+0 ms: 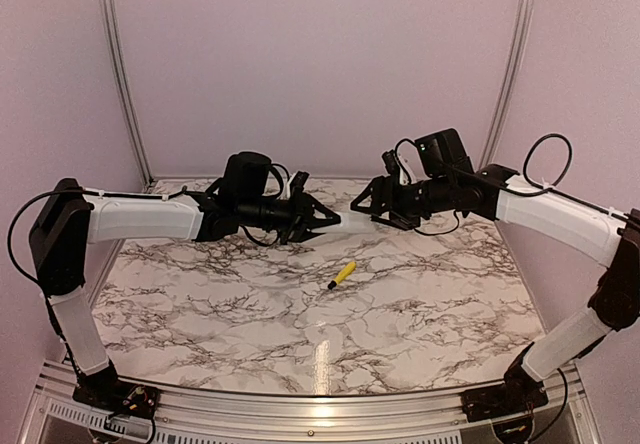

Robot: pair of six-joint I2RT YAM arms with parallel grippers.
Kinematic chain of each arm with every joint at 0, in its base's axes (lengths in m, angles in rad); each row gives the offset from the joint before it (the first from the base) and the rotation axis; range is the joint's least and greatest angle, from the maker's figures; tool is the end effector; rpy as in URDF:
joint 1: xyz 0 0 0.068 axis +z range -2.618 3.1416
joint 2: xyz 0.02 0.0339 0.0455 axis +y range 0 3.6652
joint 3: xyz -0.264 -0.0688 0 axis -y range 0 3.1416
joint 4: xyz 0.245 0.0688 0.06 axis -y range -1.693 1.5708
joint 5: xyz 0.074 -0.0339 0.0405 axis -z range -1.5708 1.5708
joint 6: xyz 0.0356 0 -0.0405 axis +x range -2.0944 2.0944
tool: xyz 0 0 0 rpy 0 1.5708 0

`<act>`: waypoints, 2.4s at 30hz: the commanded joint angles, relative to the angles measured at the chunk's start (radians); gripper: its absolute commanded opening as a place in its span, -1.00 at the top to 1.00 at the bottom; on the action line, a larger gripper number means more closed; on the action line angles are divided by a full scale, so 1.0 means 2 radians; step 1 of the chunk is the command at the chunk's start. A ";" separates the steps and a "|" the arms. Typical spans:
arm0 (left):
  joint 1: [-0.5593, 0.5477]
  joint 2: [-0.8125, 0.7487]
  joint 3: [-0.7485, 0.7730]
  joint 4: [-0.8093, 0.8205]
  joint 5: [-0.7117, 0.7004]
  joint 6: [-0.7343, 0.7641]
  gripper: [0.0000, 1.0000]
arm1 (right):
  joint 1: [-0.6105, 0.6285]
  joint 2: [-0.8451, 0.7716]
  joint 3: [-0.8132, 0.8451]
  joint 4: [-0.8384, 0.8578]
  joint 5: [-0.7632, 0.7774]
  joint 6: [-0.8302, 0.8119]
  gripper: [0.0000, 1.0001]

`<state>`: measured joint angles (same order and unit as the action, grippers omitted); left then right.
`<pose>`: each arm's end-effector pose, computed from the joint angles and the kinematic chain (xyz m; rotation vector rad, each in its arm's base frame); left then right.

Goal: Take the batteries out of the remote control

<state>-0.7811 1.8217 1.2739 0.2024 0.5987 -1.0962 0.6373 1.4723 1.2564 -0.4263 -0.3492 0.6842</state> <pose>0.2864 -0.3122 0.2578 0.1303 2.3204 -1.7022 0.2598 0.2075 0.3180 -0.1553 2.3982 1.0692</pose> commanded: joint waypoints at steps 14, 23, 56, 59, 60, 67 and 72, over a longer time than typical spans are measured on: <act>-0.004 -0.002 0.000 0.012 0.013 0.033 1.00 | 0.007 -0.023 0.003 0.010 -0.027 0.015 -0.28; -0.004 -0.002 0.000 0.012 0.015 0.037 1.00 | 0.007 -0.025 -0.002 0.011 -0.028 0.018 -0.25; -0.004 -0.006 -0.008 0.003 0.015 0.052 1.00 | 0.007 -0.029 -0.013 0.019 -0.032 0.028 -0.08; -0.004 -0.007 -0.008 0.003 0.015 0.053 1.00 | 0.006 -0.029 -0.014 0.020 -0.034 0.029 -0.07; -0.004 -0.007 -0.009 0.002 0.015 0.053 1.00 | 0.007 -0.030 -0.014 0.020 -0.034 0.029 -0.07; -0.004 -0.009 -0.012 0.001 0.008 0.056 1.00 | 0.007 -0.033 -0.018 0.021 -0.036 0.031 -0.05; -0.004 -0.009 -0.011 0.002 0.005 0.056 1.00 | 0.007 -0.035 -0.022 0.021 -0.038 0.034 -0.04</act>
<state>-0.7788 1.8214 1.2522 0.1730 0.6075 -1.0050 0.6357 1.4269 1.2221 -0.4179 -0.3767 0.7326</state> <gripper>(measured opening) 0.220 0.524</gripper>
